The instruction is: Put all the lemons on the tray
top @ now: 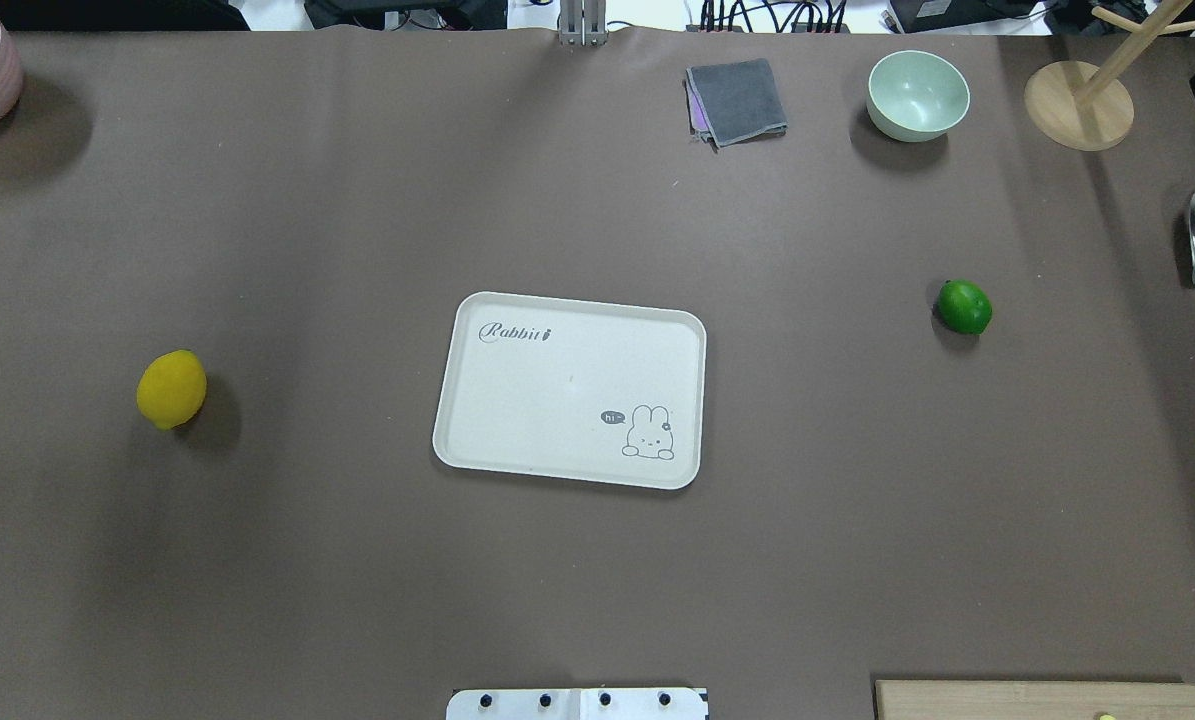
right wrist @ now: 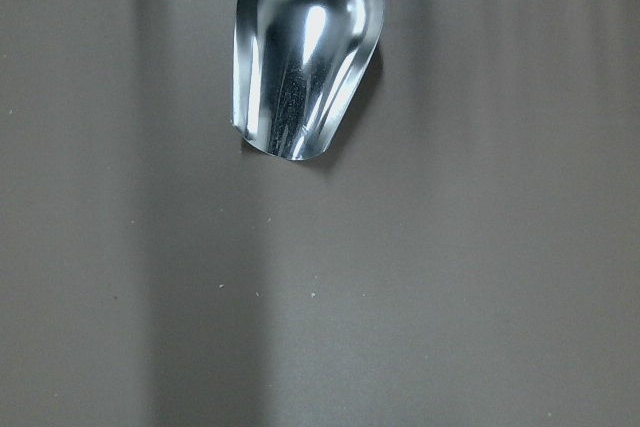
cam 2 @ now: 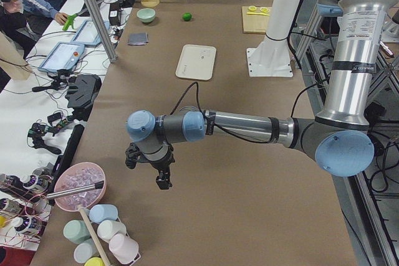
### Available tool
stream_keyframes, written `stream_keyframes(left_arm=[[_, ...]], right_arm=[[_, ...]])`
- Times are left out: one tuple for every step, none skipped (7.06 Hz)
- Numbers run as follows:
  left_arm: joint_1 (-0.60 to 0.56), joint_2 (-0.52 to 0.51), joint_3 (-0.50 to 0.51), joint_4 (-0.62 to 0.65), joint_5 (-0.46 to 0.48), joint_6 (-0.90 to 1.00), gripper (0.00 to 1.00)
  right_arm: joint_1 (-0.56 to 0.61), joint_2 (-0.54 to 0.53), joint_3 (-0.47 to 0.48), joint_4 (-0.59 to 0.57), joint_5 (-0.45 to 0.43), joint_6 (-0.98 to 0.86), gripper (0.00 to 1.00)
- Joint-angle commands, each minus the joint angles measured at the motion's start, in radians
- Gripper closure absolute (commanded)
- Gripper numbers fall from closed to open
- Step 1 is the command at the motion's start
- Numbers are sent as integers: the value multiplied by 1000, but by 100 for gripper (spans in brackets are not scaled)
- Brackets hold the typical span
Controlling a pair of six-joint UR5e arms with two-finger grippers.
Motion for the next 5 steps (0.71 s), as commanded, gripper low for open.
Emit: stream_keyframes(left_arm=[[0, -9, 1, 3, 0, -1, 2], [0, -10, -1, 2, -1, -1, 2], [2, -13, -2, 2, -15, -3, 2], [2, -11, -18, 2, -17, -3, 2], [2, -13, -39, 8, -18, -5, 2]], right_arm=[[0, 0, 0, 1, -5, 0, 1], [0, 0, -1, 1, -5, 0, 1], [-11, 12, -1, 1, -3, 3, 1], [-32, 20, -1, 2, 3, 26, 1], [-57, 29, 0, 7, 7, 84, 1]])
